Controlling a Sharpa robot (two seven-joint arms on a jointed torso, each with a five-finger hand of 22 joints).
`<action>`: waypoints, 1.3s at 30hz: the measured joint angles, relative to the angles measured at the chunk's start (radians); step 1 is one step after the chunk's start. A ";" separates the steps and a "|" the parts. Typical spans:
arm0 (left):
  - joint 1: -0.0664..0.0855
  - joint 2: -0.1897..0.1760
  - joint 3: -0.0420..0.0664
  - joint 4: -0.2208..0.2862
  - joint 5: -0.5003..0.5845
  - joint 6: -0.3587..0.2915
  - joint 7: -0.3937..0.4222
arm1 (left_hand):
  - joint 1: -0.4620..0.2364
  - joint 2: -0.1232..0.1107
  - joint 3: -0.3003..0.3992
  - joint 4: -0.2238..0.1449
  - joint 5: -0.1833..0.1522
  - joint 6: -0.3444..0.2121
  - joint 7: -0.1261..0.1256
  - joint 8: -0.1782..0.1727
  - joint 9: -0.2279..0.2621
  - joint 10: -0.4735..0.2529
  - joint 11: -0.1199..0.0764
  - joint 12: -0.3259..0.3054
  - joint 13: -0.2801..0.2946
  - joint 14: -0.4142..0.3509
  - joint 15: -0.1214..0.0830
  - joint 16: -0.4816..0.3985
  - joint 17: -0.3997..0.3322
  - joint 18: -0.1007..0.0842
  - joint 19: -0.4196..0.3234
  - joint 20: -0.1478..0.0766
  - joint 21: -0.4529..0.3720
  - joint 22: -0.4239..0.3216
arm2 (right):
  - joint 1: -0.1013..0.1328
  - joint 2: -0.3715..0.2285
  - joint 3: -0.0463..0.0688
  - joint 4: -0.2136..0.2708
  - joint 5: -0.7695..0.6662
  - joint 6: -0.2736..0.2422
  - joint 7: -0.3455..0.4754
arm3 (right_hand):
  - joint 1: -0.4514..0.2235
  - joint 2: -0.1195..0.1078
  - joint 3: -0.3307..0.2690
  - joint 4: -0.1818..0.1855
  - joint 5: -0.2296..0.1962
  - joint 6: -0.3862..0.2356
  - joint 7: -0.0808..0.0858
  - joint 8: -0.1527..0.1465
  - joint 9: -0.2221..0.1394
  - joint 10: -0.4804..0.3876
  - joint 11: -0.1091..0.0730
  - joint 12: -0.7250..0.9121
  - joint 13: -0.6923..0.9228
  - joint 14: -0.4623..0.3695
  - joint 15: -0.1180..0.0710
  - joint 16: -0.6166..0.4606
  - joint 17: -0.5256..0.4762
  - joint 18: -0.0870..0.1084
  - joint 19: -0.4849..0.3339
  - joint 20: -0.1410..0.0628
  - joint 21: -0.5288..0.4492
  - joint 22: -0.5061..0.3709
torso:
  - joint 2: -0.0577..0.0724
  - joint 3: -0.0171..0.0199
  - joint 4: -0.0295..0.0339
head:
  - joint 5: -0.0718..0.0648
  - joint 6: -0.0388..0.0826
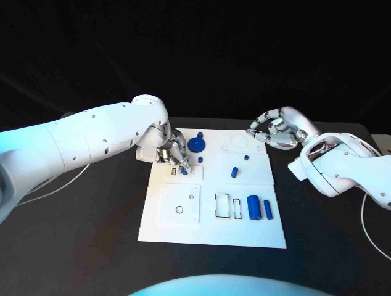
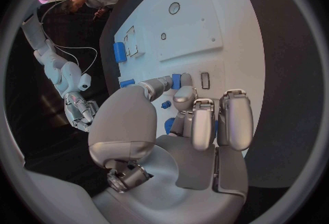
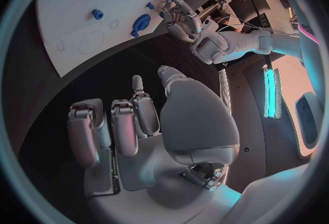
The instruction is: Assemble the parts on the task board
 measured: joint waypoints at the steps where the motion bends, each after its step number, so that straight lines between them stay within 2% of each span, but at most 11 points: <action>1: 0.000 0.000 0.000 0.000 0.000 0.000 0.000 | -0.002 0.002 0.001 0.001 0.000 0.000 0.000 -0.001 0.000 0.000 0.000 0.000 0.000 0.000 0.000 0.000 0.000 0.000 0.001 0.001 0.000 0.000 | 0.000 0.000 0.000 0.000 0.000 0.000 0.000 | 0.000 0.000 0.000 0.000 0.000 0.000 0.000 0.000 0.000 0.000 0.000 0.000 0.000 0.000 0.000 0.000 0.000 0.000 0.000 0.000 0.000 0.000 | 0.000 -0.0001 0.0000 | 0.000 0.000; 8: 0.000 0.000 0.001 -0.002 0.001 0.004 0.002 | -0.030 0.030 0.024 0.021 -0.002 0.003 0.004 -0.015 -0.004 -0.005 0.001 0.000 -0.003 -0.004 0.004 0.000 0.000 0.000 0.004 0.004 0.000 0.000 | 0.000 0.000 0.000 0.000 -0.001 0.000 0.000 | 0.004 -0.004 0.000 0.000 0.000 0.000 0.000 0.000 0.000 0.000 0.000 0.000 0.000 0.000 0.000 0.000 0.000 0.000 0.000 0.000 0.000 0.001 | 0.000 -0.0004 0.0000 | -0.001 0.000; 12: 0.000 0.000 0.001 -0.003 0.003 0.007 0.002 | -0.060 0.060 0.039 0.036 -0.002 0.007 0.000 -0.016 -0.002 -0.009 -0.002 0.000 -0.005 -0.004 0.004 0.000 0.000 0.000 0.004 0.004 0.000 0.000 | 0.000 0.000 0.000 0.000 -0.002 0.000 0.000 | 0.004 -0.004 0.004 -0.004 0.000 0.000 0.000 0.000 0.001 0.003 -0.003 0.000 0.000 0.000 0.000 0.000 0.000 0.000 0.000 0.000 0.000 0.001 | 0.000 -0.0003 0.0000 | -0.001 -0.001; 19: 0.000 -0.001 0.001 -0.003 0.008 0.010 0.003 | -0.093 0.093 0.061 0.033 -0.004 0.011 -0.003 -0.016 0.013 -0.009 -0.002 0.000 -0.006 -0.004 0.004 0.000 0.000 0.000 0.004 0.004 0.000 0.000 | -0.001 0.000 0.000 -0.001 -0.003 0.000 0.000 | 0.008 -0.008 0.007 -0.002 0.004 0.000 0.000 0.004 0.001 0.004 -0.004 0.000 0.000 0.000 0.000 0.000 0.000 0.000 0.000 0.000 0.000 0.001 | 0.000 -0.0003 0.0001 | -0.001 -0.001; 25: 0.000 -0.002 0.002 -0.002 0.010 0.009 0.004 | -0.102 0.102 0.061 0.033 -0.012 0.011 -0.003 -0.016 0.022 -0.009 -0.002 0.000 -0.005 -0.004 0.004 0.000 0.000 0.000 0.004 0.004 0.000 0.000 | -0.002 0.000 0.000 -0.001 -0.005 0.000 0.000 | 0.008 -0.008 0.009 -0.004 0.010 0.000 0.000 0.004 0.001 0.004 -0.004 0.000 0.000 0.000 0.000 0.000 0.000 0.000 0.000 0.000 0.000 0.001 | 0.000 -0.0001 0.0000 | -0.001 -0.001; 39: -0.003 -0.020 0.005 0.022 0.007 -0.009 0.008 | -0.104 0.103 0.057 0.030 -0.015 0.016 -0.005 -0.011 0.036 -0.009 -0.002 0.003 0.007 -0.004 0.004 0.000 0.000 0.000 0.004 0.004 0.000 0.000 | -0.005 0.000 0.000 0.000 -0.007 0.000 0.000 | 0.008 -0.008 0.012 -0.001 0.012 0.000 0.000 0.004 0.001 0.004 -0.004 0.000 0.000 0.000 0.000 0.000 0.000 0.000 0.000 0.000 0.000 0.000 | 0.000 -0.0002 0.0001 | -0.001 -0.001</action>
